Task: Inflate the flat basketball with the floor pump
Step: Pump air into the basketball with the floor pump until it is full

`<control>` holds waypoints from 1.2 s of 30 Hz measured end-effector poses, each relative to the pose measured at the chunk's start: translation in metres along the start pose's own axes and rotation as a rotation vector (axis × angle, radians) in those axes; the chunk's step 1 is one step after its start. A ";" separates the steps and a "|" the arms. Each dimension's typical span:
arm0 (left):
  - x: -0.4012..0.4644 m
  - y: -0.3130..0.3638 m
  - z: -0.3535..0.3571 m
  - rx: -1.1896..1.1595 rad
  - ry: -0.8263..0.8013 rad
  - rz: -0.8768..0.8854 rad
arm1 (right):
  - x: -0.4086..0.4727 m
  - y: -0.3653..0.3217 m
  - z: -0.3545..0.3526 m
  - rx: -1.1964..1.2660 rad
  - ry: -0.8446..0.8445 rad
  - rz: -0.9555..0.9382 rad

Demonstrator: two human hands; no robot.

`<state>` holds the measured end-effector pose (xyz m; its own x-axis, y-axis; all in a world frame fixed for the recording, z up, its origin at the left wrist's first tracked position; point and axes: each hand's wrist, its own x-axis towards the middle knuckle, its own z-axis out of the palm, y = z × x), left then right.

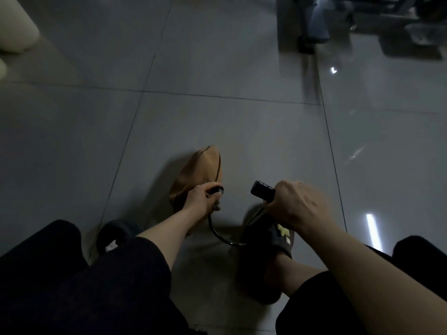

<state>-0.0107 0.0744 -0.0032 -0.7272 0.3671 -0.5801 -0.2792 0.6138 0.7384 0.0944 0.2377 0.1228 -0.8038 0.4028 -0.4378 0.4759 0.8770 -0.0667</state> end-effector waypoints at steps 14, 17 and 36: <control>-0.004 -0.018 0.002 0.291 0.405 0.125 | -0.021 -0.011 -0.047 0.041 0.013 0.004; -0.001 -0.027 0.005 0.457 0.450 0.126 | -0.009 -0.014 -0.023 0.032 0.008 0.001; 0.000 -0.029 -0.003 0.361 0.341 0.099 | -0.011 0.006 -0.107 0.164 0.004 0.119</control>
<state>-0.0043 0.0547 -0.0231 -0.9195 0.2236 -0.3231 -0.0075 0.8121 0.5835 0.0681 0.2669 0.2232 -0.7396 0.5024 -0.4479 0.6191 0.7688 -0.1601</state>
